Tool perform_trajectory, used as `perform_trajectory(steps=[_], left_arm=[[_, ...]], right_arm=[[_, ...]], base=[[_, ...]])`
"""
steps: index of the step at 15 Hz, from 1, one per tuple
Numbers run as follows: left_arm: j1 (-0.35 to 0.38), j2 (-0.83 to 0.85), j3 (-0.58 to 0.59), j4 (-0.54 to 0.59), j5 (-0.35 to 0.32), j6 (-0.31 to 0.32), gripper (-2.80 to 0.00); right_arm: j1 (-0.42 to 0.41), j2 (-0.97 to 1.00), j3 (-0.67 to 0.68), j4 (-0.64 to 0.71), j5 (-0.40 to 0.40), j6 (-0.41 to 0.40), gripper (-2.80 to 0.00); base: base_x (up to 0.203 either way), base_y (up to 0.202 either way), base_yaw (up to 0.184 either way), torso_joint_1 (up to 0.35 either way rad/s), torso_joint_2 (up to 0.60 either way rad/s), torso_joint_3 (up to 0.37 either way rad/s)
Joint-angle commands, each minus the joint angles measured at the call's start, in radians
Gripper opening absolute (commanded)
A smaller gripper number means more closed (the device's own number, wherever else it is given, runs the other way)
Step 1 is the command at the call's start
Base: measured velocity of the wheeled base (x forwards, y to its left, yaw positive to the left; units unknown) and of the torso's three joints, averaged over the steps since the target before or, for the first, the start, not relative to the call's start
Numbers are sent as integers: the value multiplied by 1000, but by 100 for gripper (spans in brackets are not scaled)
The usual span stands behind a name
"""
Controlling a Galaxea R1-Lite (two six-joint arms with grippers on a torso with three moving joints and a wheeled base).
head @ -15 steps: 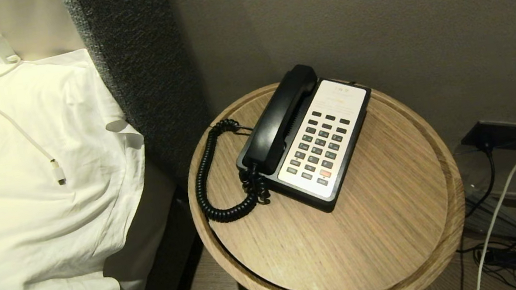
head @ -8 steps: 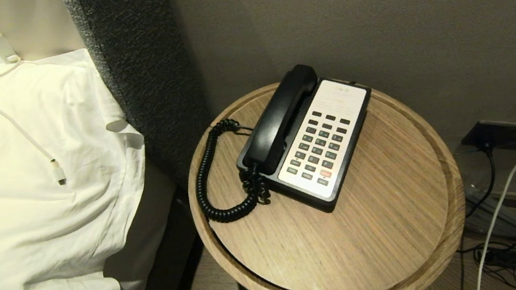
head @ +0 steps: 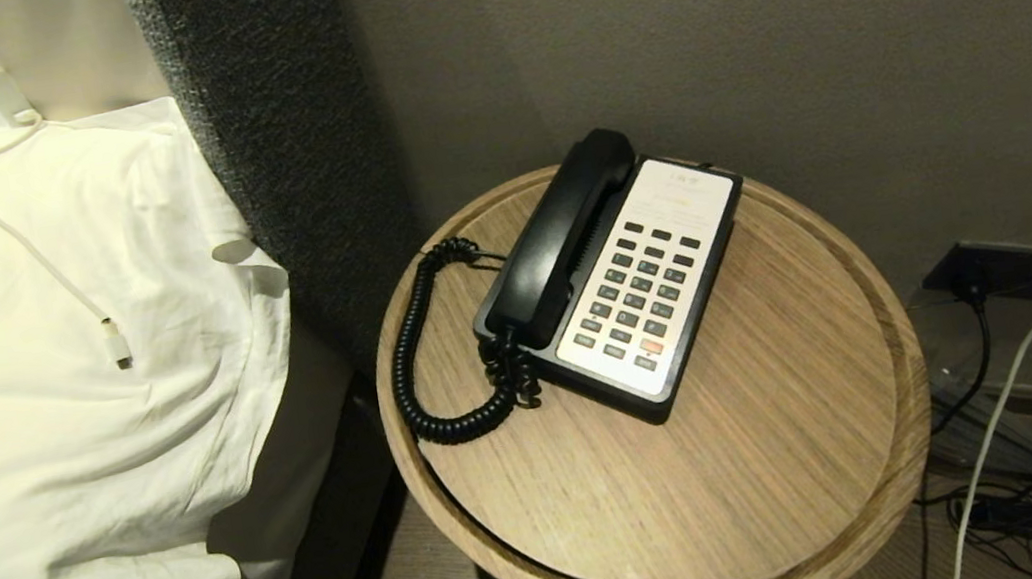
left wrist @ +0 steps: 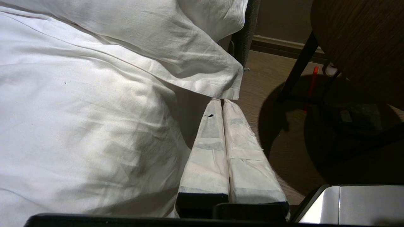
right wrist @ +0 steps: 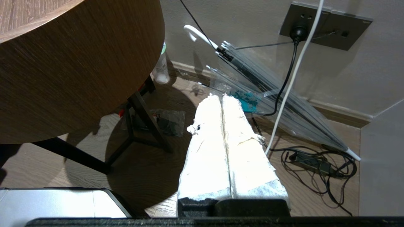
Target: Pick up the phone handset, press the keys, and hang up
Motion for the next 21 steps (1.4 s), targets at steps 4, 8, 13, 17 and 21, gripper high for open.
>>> perform_trajectory(steps=[4, 8, 13, 17, 21], left_arm=[[0, 0, 0, 1, -3, 3, -280], [0, 0, 0, 0, -3, -2, -280], [0, 0, 1, -1, -3, -8, -280], [0, 0, 5, -18, -3, -14, -280], [0, 0, 18, -47, 0, -30, -280]], right_arm=[[0, 1, 0, 0, 0, -1, -280], [0, 1, 0, 0, 0, -1, -280], [0, 2, 0, 0, 0, -1, -280], [0, 2, 0, 0, 0, -1, -280], [0, 1, 0, 0, 0, -1, -280]], base=[[0, 0, 0, 0, 0, 0], [0, 0, 0, 0, 0, 0], [0, 0, 0, 1, 2, 156], [0, 0, 0, 4, 1, 204], [0, 0, 0, 3, 4, 202]])
